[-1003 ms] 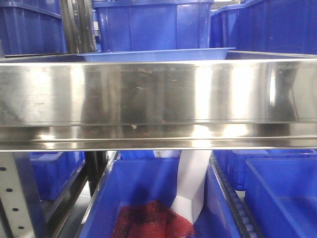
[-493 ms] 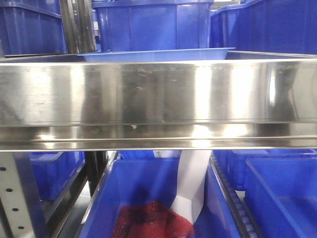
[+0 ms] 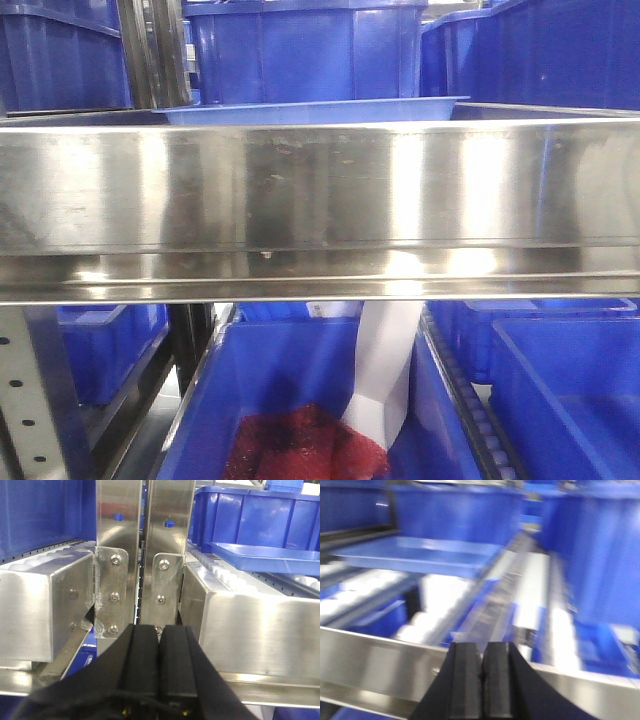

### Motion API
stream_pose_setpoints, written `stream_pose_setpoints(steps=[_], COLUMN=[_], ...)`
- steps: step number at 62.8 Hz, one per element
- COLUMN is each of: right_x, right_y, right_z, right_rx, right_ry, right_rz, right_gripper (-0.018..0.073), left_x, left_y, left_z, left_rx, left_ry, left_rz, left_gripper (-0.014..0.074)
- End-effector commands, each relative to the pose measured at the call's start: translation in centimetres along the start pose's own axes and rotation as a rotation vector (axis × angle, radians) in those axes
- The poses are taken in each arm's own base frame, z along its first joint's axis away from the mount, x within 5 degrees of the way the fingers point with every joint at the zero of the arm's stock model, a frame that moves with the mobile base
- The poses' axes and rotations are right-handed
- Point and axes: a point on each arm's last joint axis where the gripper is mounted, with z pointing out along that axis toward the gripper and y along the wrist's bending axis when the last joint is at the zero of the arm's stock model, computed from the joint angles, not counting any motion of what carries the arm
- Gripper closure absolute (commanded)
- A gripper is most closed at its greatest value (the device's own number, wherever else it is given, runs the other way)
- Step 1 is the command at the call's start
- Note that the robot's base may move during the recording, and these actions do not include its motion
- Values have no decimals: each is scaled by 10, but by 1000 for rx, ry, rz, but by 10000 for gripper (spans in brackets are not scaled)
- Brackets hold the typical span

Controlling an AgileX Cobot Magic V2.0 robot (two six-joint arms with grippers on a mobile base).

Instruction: Grab blue tray and place on right shelf

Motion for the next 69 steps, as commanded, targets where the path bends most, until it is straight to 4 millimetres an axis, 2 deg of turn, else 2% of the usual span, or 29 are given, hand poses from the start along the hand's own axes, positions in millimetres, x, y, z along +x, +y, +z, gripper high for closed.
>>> stream_pose_setpoints(steps=[1, 16, 23, 35, 69], right_x=[-5, 42, 56, 56, 56], right_y=[-4, -13, -14, -14, -14], right_z=[-3, -10, -14, -14, -14], right_rx=[56, 156, 158, 169, 169], right_ry=[-107, -175, -217, -199, -201], right_rz=[26, 55, 50, -26, -26], right_gripper=[504, 504, 504, 504, 504], left_x=[1, 1, 1, 1, 1], left_y=[1, 1, 1, 1, 1], left_z=[0, 0, 0, 0, 0], left_rx=[-4, -4, -4, -4, -4], left_ry=[-80, -80, -80, -78, -78], left_rz=[-7, -7, -7, -7, -7], left_gripper=[645, 645, 645, 645, 645])
